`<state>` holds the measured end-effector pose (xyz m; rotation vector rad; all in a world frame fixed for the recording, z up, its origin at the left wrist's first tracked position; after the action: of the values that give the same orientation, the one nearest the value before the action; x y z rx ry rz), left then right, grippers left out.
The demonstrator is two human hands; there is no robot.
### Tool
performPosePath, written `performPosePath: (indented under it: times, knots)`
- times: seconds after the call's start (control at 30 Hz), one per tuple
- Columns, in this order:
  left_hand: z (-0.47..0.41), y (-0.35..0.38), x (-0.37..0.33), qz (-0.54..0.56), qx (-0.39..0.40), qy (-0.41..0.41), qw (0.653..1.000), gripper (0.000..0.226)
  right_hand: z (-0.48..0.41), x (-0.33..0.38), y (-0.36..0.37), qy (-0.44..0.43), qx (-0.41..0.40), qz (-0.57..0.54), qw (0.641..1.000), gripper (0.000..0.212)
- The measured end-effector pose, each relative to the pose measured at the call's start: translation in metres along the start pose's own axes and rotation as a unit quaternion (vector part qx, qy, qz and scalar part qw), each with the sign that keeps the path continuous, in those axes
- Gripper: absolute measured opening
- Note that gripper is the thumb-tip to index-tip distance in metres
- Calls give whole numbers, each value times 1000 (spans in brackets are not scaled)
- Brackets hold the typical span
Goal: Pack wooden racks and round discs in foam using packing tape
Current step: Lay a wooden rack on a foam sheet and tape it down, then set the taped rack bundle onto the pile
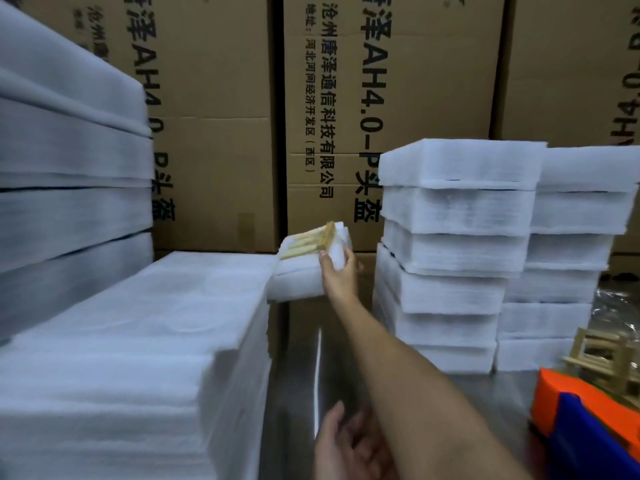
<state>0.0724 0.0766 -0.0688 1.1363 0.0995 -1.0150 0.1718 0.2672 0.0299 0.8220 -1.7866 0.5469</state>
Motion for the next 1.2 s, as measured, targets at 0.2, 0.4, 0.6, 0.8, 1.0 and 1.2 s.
performPosePath:
  times: [0.2,0.4,0.6,0.8,1.0,1.2]
  knots:
    - [8,12,-9,-6,21,52,998,31,-28,-77,-18,79,25,262,961,70]
    - [3,5,4,-33,40,-1,999,20,-3,-67,-21,105,131,363,917,68]
    - [6,6,8,-61,62,-14,996,23,48,25,-14,-31,192,297,935,44]
    - [5,5,7,-86,65,-11,994,24,71,149,-70,-383,-8,348,855,40]
    - [4,2,6,-111,52,15,992,24,7,214,-172,-201,-231,534,788,71]
    - [1,-1,8,-118,23,45,992,22,-22,202,-214,-122,-31,597,793,70]
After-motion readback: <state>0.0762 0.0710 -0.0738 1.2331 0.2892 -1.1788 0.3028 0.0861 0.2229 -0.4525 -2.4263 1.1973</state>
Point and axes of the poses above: each hand's wrist, its own z-axis away from the middle knuckle, its own y-axis out of the palm, x = y × z, the point moved 4 cm from there along -z, towards the middle knuckle, and after that the axes turned 5 degrees about -x, right-handed, at the moved point
